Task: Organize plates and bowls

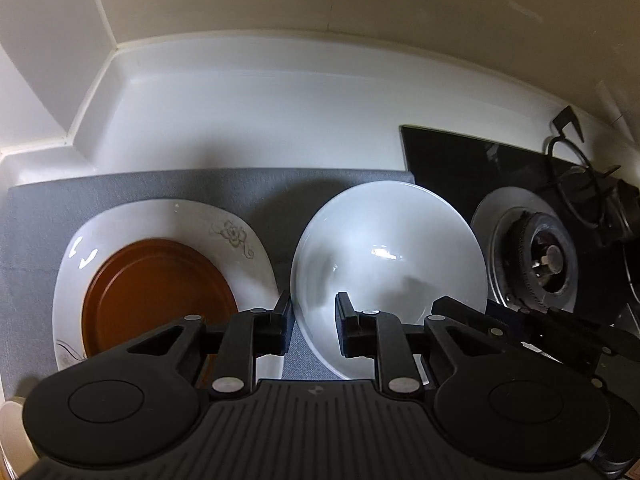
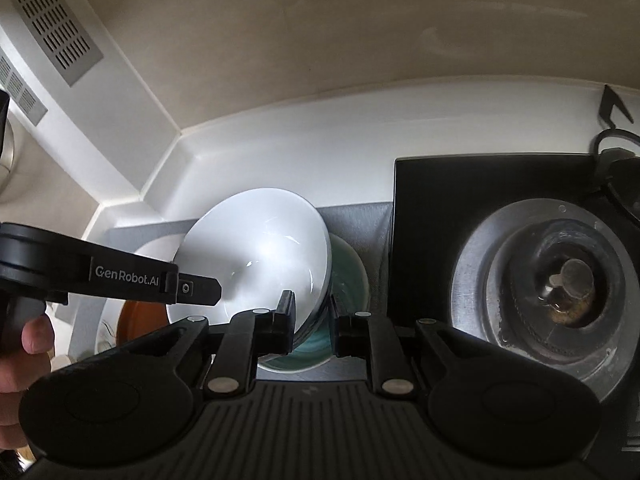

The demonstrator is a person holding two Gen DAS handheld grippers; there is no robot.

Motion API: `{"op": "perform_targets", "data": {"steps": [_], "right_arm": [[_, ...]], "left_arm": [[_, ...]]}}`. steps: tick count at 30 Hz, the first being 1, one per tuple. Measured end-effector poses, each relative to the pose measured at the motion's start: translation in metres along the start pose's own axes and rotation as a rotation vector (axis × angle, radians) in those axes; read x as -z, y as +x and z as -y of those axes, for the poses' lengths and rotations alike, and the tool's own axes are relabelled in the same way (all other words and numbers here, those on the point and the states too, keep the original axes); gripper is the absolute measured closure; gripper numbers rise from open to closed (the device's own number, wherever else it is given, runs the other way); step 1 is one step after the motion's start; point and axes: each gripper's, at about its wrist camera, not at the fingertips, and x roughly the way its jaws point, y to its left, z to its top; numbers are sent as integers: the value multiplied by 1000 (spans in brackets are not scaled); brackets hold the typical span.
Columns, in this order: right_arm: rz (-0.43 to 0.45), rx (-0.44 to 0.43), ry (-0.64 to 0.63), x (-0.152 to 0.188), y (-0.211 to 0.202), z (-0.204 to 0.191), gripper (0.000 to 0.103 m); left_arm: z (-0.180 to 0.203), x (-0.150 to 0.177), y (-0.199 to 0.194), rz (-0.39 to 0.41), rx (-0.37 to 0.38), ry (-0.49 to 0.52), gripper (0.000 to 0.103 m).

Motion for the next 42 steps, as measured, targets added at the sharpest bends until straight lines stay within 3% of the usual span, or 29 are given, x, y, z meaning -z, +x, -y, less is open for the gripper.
{"op": "perform_targets", "data": {"steps": [7,15,21,30,37,39,42], "right_arm": [[-35,-30,-77,1,12,3,84],[-47,-27,-125,0,14,7,84],[-77,-69,-12,1,22,22,84],[-84,-131,39,4,18,33,80],[-39,-171,87,6,5,42,80],[-31,-180,115,5,3,46,76],[-41,-181,120,3,8,49,57]], "left_arm": [[3,14,6,-10,-64,-25,81],[11,16,13,-9,-82,-6,81],[10,16,19,-17,-91,-15,81],[5,17,26,-24,-77,-19,81],[2,15,29,-32,-70,-27,81],[-1,15,31,-42,-62,-45,81],[-5,16,36,-61,-48,-80,81]]}}
